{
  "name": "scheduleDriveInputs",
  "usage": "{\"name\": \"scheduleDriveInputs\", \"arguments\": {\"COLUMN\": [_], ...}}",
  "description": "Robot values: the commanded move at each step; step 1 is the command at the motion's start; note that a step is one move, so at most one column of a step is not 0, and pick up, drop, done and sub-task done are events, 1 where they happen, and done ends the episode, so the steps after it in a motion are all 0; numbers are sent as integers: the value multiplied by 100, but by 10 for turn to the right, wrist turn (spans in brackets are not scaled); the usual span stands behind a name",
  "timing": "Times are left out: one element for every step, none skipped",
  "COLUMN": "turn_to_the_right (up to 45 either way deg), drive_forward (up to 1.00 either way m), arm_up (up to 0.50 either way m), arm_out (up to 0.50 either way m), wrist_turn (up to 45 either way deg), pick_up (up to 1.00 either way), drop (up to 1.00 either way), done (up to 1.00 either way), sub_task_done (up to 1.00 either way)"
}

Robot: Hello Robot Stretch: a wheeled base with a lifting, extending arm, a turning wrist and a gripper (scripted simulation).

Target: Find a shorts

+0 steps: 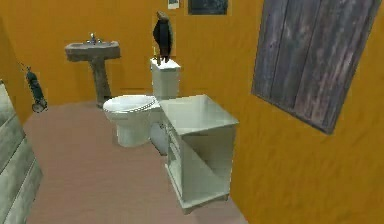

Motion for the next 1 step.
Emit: {"name": "scheduleDriveInputs", "arguments": {"turn_to_the_right": [0], "drive_forward": [80], "arm_up": [0], "arm_out": [0], "wrist_turn": [0], "pick_up": [0], "drop": [0], "done": [0], "sub_task_done": [0]}}
